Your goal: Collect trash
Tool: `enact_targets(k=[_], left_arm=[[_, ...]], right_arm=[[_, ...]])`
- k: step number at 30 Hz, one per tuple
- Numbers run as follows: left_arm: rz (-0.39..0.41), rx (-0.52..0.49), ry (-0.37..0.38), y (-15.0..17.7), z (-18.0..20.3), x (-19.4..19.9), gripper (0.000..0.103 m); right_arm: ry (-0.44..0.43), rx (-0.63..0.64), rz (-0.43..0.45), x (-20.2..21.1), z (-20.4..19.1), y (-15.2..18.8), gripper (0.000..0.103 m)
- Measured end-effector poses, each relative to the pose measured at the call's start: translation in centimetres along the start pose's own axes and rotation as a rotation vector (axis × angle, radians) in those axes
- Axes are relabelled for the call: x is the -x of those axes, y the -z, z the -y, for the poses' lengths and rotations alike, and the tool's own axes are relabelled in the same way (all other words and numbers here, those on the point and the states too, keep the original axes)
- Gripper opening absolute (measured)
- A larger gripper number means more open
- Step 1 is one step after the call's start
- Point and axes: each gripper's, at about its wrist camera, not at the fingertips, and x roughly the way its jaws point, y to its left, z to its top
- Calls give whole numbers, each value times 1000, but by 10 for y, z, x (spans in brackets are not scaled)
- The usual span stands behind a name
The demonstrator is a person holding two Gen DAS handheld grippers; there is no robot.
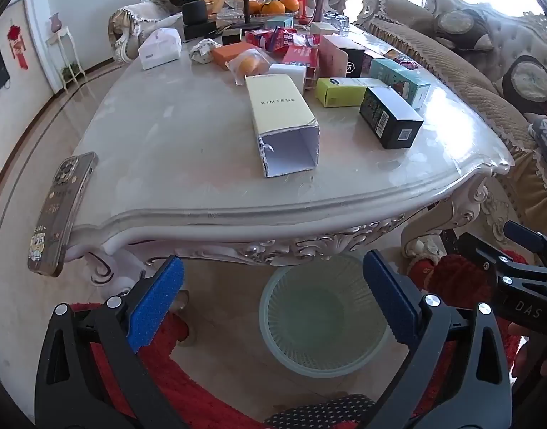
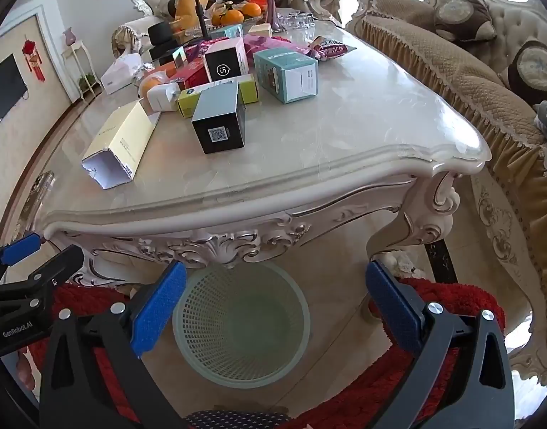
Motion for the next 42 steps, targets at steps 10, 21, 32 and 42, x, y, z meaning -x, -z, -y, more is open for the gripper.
enact_targets(k=[10,21,32,42], left_arm=[[-6,4,0,2,1,0,97],[-13,-3,-6,1,-3,-2,97],[-14,6,2,2,-5,-3,97],[-17,6,5,2,-5,-3,97]], right_arm=[[-8,7,-17,-8,-2,3,96],[-3,9,-28,-7,-4,1,96],[0,16,-33,-9,-5,2,96],[-1,16,-37,-10,-4,1,96]])
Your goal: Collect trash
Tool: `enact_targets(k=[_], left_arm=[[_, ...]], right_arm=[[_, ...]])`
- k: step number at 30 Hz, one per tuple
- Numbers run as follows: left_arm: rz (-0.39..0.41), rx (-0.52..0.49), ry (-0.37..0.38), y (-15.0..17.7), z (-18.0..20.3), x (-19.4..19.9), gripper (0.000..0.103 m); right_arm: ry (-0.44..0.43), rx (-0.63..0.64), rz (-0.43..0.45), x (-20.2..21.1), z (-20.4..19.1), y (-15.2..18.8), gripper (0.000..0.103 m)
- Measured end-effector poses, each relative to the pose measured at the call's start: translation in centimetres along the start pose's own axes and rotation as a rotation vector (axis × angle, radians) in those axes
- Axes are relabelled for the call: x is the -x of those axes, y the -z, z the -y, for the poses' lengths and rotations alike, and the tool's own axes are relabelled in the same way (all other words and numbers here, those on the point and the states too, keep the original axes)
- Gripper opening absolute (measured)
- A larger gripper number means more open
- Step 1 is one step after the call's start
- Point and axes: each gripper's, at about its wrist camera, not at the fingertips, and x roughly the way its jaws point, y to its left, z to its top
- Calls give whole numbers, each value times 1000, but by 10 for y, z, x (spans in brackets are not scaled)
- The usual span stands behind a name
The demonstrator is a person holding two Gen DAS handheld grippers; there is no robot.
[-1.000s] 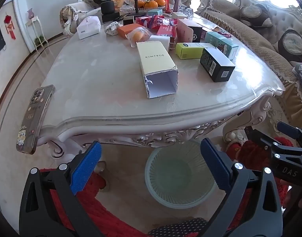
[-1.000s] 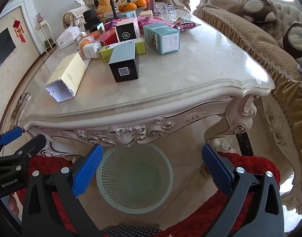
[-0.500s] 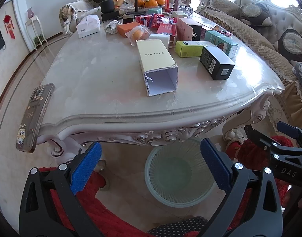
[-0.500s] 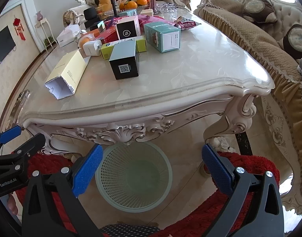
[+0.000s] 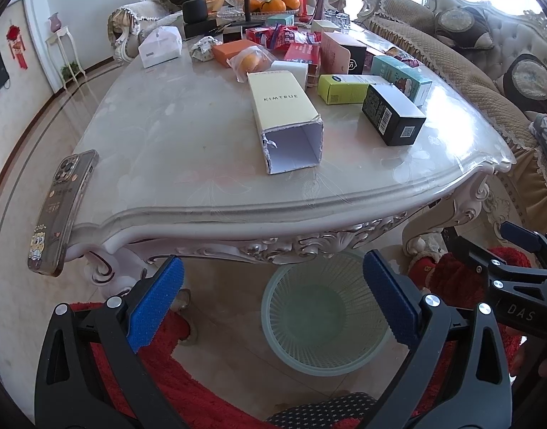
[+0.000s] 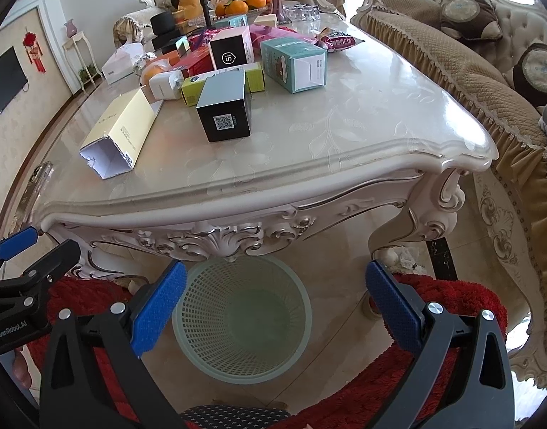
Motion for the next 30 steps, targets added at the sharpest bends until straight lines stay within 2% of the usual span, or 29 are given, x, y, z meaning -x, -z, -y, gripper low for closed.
enact_targets(k=[30], left_arm=[[-9,-6,-5,3,6,-1,97]], right_arm=[[-1,-5,-9,-1,3,4,96]])
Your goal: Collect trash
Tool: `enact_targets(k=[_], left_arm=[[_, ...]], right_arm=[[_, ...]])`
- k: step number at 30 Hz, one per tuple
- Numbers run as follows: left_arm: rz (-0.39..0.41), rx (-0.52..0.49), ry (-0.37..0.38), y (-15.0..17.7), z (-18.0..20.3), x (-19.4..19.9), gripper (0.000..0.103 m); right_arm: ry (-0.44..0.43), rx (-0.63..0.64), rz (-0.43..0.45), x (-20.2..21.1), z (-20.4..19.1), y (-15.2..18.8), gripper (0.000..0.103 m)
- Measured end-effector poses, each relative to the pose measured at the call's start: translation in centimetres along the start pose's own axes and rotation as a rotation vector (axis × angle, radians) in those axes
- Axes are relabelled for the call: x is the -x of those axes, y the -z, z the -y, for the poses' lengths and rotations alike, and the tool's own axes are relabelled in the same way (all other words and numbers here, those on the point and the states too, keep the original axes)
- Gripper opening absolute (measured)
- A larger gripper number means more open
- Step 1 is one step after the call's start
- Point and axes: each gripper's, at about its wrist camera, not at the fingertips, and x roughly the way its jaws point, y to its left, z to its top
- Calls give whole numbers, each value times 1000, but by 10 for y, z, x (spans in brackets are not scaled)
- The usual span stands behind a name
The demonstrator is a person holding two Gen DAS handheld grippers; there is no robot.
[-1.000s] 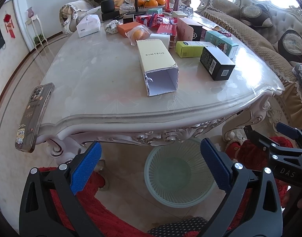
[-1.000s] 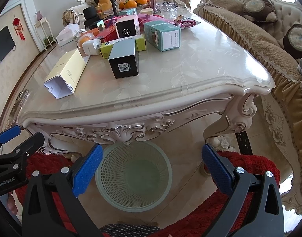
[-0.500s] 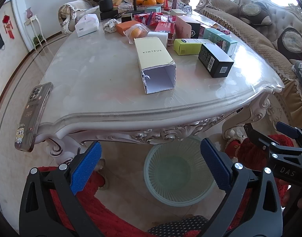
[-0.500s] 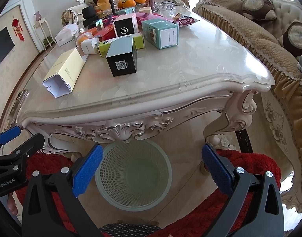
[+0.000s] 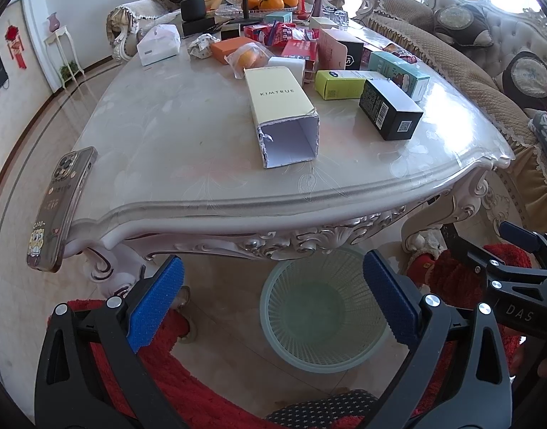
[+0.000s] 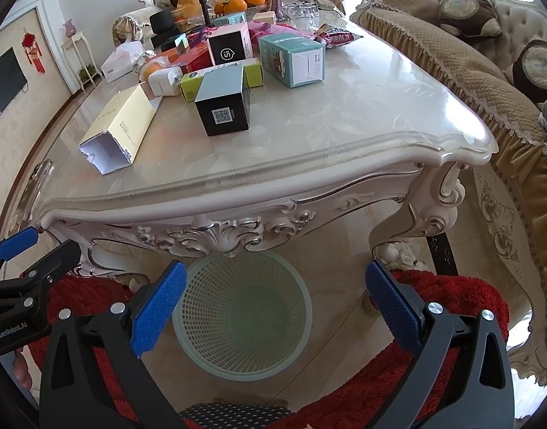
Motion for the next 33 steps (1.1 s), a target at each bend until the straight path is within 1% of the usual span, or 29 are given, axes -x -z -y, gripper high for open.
enact_targets(k=[29,31,33], left_arm=[[-4,-9,3,2,4,1,97],[13,11,11,1,2,3,97],[45,47,33,-6,-4,8,97]], right_arm=[[-8,-8,-9,-1,3,2,96],[-14,-11,4,1,5,-1,96],[-24,-20,45,8,9,-10,96]])
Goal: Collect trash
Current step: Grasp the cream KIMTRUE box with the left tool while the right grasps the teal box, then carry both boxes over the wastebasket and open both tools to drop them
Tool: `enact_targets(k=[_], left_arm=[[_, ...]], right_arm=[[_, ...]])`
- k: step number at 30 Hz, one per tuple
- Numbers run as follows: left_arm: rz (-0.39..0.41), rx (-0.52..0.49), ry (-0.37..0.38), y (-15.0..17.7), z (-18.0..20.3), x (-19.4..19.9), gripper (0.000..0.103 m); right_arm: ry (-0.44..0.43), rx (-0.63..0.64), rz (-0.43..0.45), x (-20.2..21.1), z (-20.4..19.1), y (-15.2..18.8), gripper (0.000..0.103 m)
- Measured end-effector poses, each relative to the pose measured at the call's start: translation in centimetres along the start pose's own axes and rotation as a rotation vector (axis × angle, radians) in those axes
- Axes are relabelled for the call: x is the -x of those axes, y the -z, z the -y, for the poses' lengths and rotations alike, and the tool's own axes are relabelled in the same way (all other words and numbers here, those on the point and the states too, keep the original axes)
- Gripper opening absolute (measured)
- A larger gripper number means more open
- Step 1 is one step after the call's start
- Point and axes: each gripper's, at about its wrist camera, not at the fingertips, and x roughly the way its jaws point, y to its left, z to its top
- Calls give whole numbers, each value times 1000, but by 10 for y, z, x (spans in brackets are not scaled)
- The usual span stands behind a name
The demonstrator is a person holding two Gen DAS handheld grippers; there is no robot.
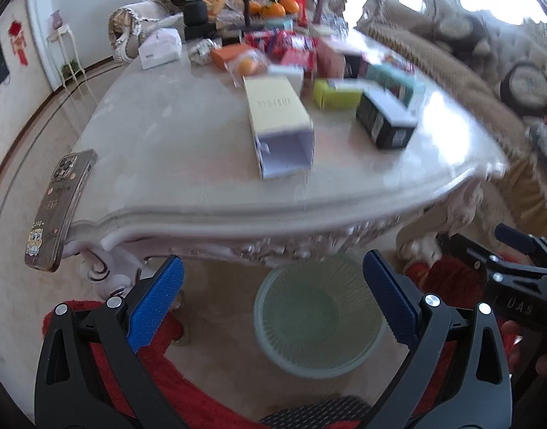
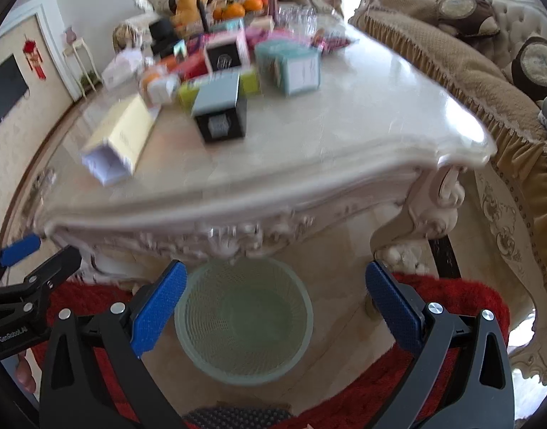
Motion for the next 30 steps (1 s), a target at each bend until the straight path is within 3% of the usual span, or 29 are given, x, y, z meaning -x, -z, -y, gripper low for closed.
enact_targets(k=[3,6,9,15,18,22,24,25,26,28,30], left_arm=[[64,35,14,-23,-4,2,97],[112,25,-30,-55,4,-7,97],[118,36,-55,-82,13,-29,97],[56,93,-79,-104,17,-78,97],[52,92,-112,-110,17,-93,97],[38,98,-120,-115,13,-109,97],[22,85,-121,-115,12,-116,77],[18,71,-123,-114,12,-120,59],[28,53,-129,-114,12,-119,48],[20,42,-106,-116,11,-120,48],[21,45,-84,-116,8,-119,48]], right_arm=[[11,11,117,10,13,-33,96],[41,52,210,10,20,-69,96],[-28,129,257,-7,26,-111,96],[-106,245,155,-70,32,-165,96],[-170,259,92,-93,33,-174,96],[-189,286,58,-112,33,-178,95],[-220,271,44,-118,36,-181,94],[-236,262,41,-119,39,-182,85],[-270,248,33,-120,41,-183,80],[-367,196,-4,-122,48,-185,52],[-390,159,-16,-120,53,-185,51]])
